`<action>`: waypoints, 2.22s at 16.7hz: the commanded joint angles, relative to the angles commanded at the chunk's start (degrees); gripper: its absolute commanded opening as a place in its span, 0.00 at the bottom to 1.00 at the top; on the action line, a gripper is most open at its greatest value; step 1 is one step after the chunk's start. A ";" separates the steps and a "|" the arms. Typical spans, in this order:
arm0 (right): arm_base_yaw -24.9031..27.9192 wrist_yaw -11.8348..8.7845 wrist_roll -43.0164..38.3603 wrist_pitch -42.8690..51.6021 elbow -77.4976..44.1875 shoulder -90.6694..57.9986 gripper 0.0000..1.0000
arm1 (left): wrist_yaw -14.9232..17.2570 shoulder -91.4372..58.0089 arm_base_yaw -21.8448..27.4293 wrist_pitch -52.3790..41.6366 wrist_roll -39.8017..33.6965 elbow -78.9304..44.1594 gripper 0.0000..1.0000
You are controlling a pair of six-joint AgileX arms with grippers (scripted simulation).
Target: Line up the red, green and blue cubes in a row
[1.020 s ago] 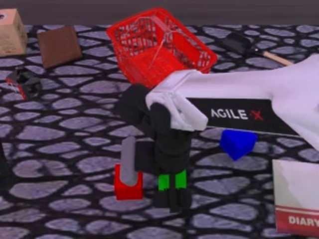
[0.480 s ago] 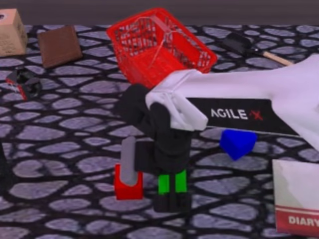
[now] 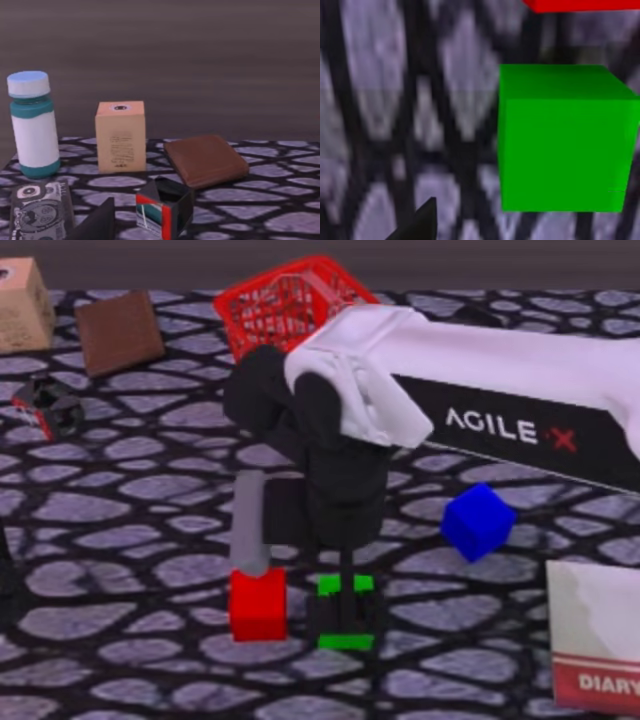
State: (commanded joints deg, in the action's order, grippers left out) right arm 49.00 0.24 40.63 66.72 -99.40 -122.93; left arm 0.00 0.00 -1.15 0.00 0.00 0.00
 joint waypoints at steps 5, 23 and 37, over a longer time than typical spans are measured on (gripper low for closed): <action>-0.38 0.01 -0.15 0.11 -0.10 -0.02 1.00 | 0.00 0.00 0.00 0.00 0.00 0.00 1.00; -23.58 -0.08 -31.68 -2.87 3.75 0.94 1.00 | 0.00 0.00 0.00 0.00 0.00 0.00 1.00; -23.72 -0.04 -31.96 -20.17 13.84 -6.09 1.00 | 0.00 0.00 0.00 0.00 0.00 0.00 1.00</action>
State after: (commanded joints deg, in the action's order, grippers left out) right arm 25.29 0.20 8.68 46.54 -85.56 -129.01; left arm 0.00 0.00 -1.15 0.00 0.00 0.00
